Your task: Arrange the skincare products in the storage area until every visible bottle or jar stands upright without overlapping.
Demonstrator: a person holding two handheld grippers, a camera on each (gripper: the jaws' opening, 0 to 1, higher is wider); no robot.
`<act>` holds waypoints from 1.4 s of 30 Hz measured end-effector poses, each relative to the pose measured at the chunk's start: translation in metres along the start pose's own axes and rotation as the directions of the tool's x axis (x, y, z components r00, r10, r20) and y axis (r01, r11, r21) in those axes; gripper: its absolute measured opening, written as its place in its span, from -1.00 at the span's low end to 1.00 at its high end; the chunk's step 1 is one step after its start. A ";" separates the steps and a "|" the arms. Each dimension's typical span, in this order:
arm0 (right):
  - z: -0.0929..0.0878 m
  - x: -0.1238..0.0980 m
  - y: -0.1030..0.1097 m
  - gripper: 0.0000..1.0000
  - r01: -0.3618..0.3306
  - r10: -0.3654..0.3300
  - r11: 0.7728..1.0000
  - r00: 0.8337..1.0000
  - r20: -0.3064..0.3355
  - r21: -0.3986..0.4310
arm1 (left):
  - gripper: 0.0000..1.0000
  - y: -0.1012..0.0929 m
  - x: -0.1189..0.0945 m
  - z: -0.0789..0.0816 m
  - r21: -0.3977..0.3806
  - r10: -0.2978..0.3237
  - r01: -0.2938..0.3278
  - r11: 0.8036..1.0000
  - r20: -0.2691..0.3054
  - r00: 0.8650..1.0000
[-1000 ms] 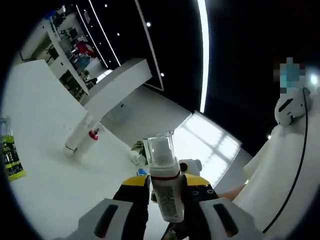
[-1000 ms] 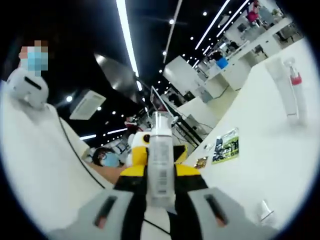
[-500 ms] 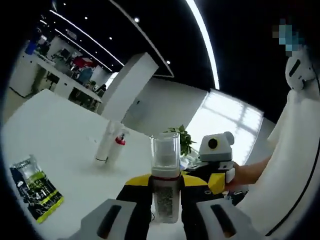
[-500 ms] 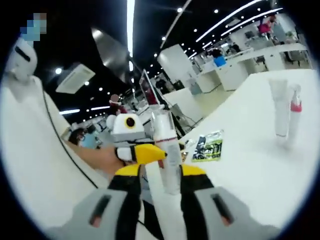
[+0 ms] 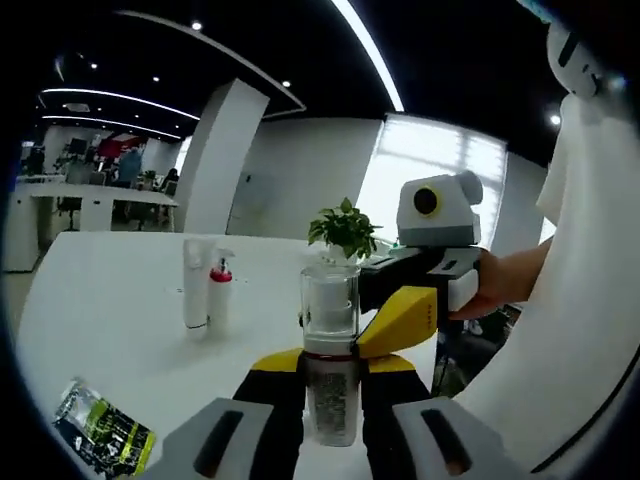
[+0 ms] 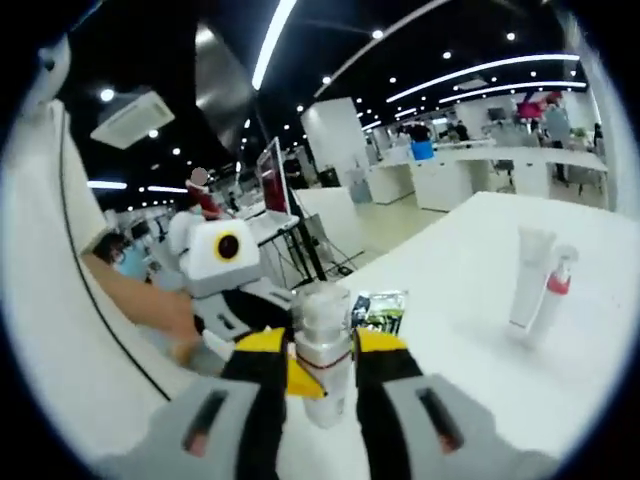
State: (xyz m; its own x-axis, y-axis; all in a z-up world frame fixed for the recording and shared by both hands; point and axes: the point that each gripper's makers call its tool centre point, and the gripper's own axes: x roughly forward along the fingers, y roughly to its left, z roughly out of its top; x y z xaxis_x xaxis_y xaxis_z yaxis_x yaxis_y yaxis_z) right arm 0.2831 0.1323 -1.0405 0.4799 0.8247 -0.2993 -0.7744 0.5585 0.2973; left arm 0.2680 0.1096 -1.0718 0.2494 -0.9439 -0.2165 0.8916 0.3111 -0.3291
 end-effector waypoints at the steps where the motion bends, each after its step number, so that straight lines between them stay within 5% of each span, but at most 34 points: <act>1: -0.002 -0.002 0.000 -0.60 -0.003 0.003 1.000 1.000 -0.009 0.003 | -0.60 0.000 0.000 -0.001 -0.005 -0.001 0.001 1.000 0.001 1.000; 12: -0.003 -0.002 0.003 -0.64 0.007 -0.010 0.996 1.000 -0.028 -0.084 | -0.59 -0.001 0.000 -0.002 0.012 -0.007 0.007 1.000 -0.013 1.000; 16: -0.006 0.000 0.001 -0.61 -0.017 0.017 1.000 0.999 -0.041 0.001 | -0.60 -0.001 -0.002 -0.005 0.020 -0.010 0.011 1.000 -0.035 0.999; 42: -0.013 0.000 -0.006 -0.61 0.044 -0.045 0.999 0.996 -0.072 -0.010 | -0.61 0.004 0.005 -0.007 0.048 -0.057 0.060 0.997 -0.066 0.996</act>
State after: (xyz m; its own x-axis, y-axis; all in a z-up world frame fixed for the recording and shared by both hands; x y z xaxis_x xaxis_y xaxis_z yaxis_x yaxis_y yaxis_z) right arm 0.2822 0.1282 -1.0543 0.4832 0.7902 -0.3768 -0.7563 0.5936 0.2750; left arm 0.2701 0.1071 -1.0812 0.1725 -0.9506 -0.2580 0.9222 0.2479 -0.2968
